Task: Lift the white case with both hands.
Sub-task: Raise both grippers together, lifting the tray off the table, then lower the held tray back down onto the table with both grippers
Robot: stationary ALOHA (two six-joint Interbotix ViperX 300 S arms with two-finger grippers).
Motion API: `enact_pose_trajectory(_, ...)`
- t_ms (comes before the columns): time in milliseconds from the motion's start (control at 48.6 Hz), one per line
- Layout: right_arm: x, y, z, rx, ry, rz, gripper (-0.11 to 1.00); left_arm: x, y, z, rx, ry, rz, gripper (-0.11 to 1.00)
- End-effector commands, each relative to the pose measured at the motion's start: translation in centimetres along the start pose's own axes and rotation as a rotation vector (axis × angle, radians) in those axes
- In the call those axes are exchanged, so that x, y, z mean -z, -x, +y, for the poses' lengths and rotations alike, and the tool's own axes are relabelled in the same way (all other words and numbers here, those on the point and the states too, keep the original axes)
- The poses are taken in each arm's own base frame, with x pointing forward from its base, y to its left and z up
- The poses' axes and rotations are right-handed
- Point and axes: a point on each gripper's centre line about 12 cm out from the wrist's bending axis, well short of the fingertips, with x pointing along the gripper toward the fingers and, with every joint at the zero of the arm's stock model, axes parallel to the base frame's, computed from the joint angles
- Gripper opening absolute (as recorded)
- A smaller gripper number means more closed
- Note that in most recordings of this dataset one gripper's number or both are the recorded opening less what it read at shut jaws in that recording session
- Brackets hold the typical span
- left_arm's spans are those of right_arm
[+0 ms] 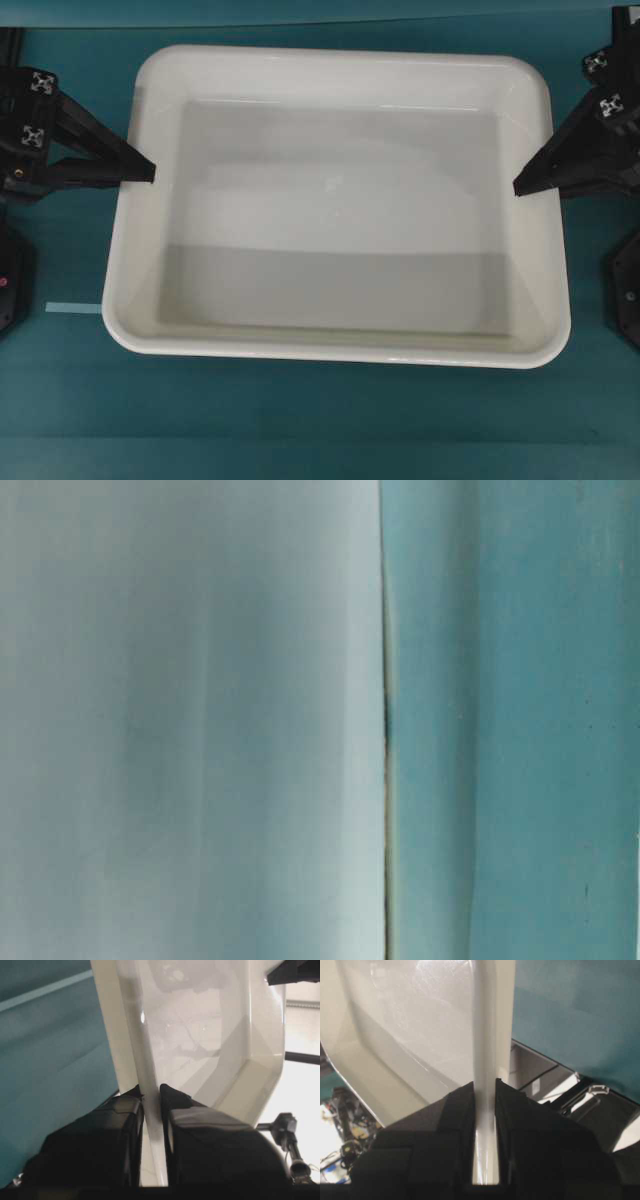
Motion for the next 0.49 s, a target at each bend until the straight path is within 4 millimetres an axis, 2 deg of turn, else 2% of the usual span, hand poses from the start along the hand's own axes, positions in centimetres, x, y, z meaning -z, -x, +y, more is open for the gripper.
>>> enact_pose_trajectory(0, -0.3, -0.5, 0.6, -0.032, 0.006, -0.007, 0.1, 0.1, -0.8, -0.6, 0.013, -0.015, 0.001, 0.09)
enact_pose_trajectory(165, -0.5, -1.7, -0.6, -0.01, 0.009, -0.008, 0.1, 0.4, -1.9, 1.2, -0.033, -0.018, 0.009, 0.09)
enact_pose_trajectory(473, -1.8, -6.7, -5.4, -0.004, 0.05, -0.043, 0.1, 1.1, -4.7, 7.9, -0.087, -0.016, 0.009, 0.07)
